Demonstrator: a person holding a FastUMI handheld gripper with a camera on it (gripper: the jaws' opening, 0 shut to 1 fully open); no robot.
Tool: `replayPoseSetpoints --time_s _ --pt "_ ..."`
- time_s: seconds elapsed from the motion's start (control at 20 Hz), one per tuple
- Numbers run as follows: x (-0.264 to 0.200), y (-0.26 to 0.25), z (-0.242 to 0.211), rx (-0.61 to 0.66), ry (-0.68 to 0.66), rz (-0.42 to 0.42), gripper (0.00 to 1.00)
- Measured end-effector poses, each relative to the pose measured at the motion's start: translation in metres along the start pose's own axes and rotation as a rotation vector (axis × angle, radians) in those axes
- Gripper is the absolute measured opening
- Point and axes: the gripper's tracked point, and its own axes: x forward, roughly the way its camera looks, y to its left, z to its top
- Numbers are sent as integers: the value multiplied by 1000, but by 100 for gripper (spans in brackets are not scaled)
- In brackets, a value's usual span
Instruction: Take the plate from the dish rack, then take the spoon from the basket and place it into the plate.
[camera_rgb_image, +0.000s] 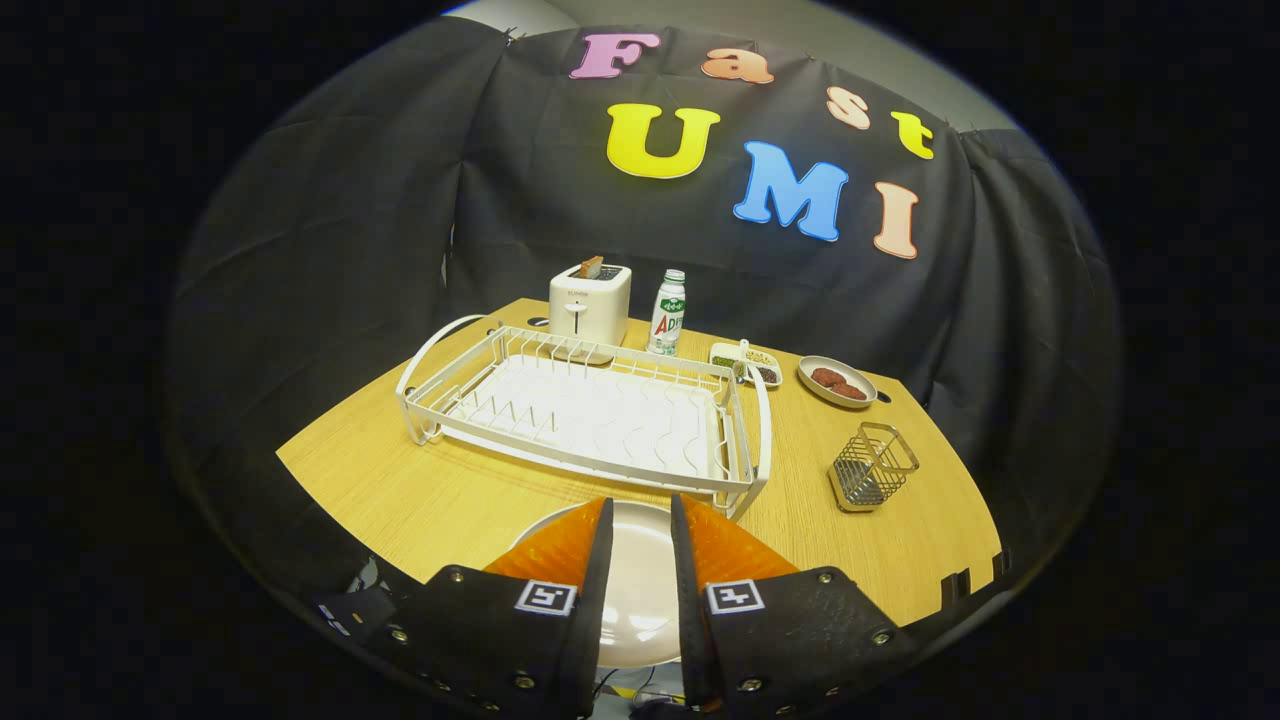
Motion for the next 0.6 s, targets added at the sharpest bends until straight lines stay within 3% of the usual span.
replayPoseSetpoints --time_s 0.25,0.5,0.6 --pt "-9 -17 35 2 -75 -38 33" --pt "-38 -54 118 46 -278 -106 34" --pt "-49 -72 149 83 -354 -133 40"
